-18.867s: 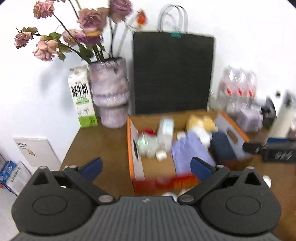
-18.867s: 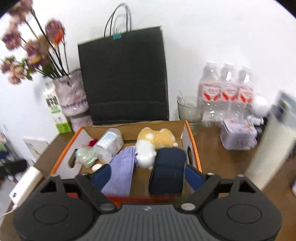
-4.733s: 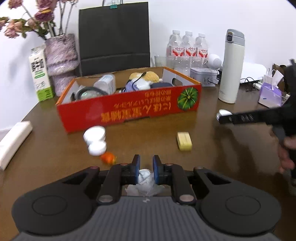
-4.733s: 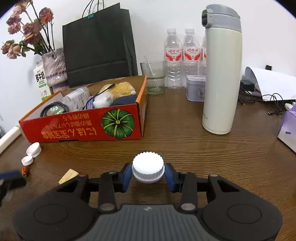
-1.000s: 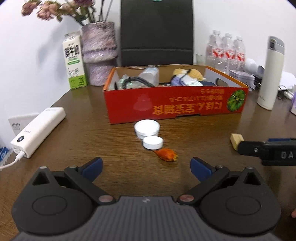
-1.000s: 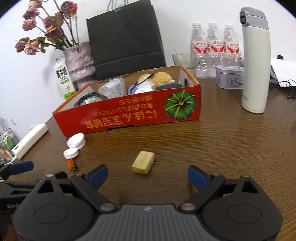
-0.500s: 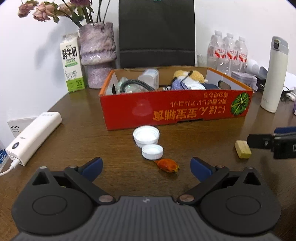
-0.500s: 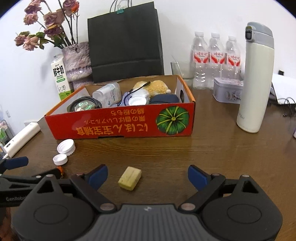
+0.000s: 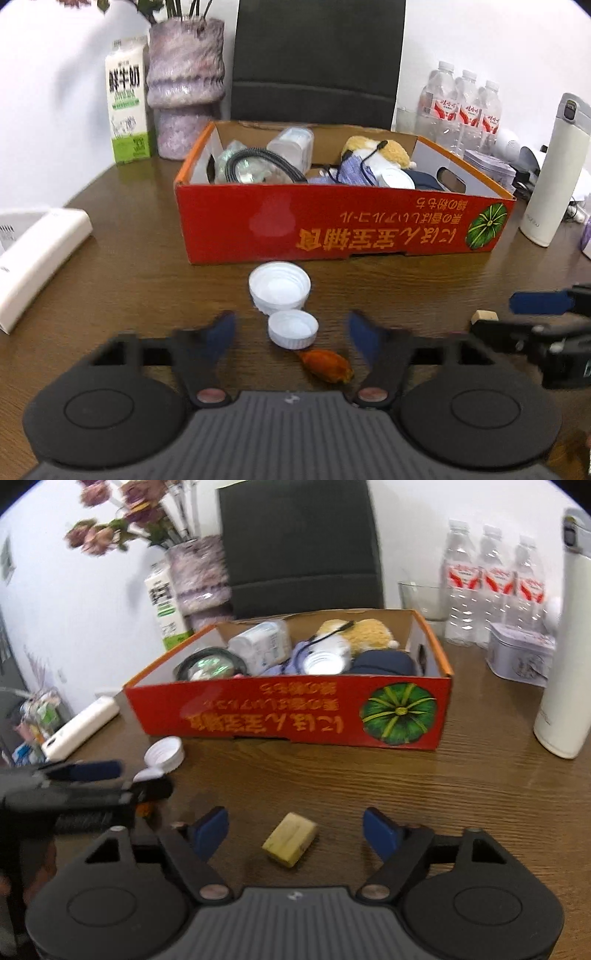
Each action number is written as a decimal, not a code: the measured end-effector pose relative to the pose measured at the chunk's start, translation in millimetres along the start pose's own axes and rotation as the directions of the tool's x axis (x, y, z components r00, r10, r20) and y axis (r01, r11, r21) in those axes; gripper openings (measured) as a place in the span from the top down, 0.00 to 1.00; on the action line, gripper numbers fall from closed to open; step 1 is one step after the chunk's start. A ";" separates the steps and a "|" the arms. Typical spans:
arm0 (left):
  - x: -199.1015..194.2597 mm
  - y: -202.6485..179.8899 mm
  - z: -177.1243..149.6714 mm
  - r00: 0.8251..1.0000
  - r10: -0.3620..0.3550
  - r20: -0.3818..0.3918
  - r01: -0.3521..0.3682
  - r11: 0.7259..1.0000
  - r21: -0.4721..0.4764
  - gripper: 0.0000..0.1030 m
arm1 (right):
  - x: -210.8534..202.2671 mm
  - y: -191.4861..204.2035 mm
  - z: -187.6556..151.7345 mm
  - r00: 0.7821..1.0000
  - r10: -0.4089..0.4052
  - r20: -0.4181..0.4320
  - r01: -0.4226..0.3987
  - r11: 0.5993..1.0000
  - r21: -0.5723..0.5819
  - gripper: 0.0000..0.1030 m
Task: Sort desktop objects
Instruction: 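Grasp the white bottle cap with the left tool while the right tool grasps the yellow block, then carry the cap with the left tool while the right tool carries the yellow block over the box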
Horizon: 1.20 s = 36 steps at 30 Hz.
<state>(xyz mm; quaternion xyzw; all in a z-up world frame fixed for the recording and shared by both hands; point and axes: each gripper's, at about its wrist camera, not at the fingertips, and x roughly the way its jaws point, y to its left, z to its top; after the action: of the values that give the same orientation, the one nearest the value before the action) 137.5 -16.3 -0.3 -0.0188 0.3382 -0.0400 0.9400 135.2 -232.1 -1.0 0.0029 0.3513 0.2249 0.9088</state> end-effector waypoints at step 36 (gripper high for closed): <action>-137.0 -75.8 -51.4 0.990 -0.127 0.053 0.125 0.991 0.048 0.72 | -132.0 4.7 -88.1 0.973 -0.123 0.196 0.103 0.988 0.112 0.80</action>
<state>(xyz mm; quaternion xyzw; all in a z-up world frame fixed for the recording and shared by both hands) -5.2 -80.2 51.7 -0.0203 0.3089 -0.1064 0.9449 -9.2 -295.6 17.6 0.0517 0.2677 0.1533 0.9498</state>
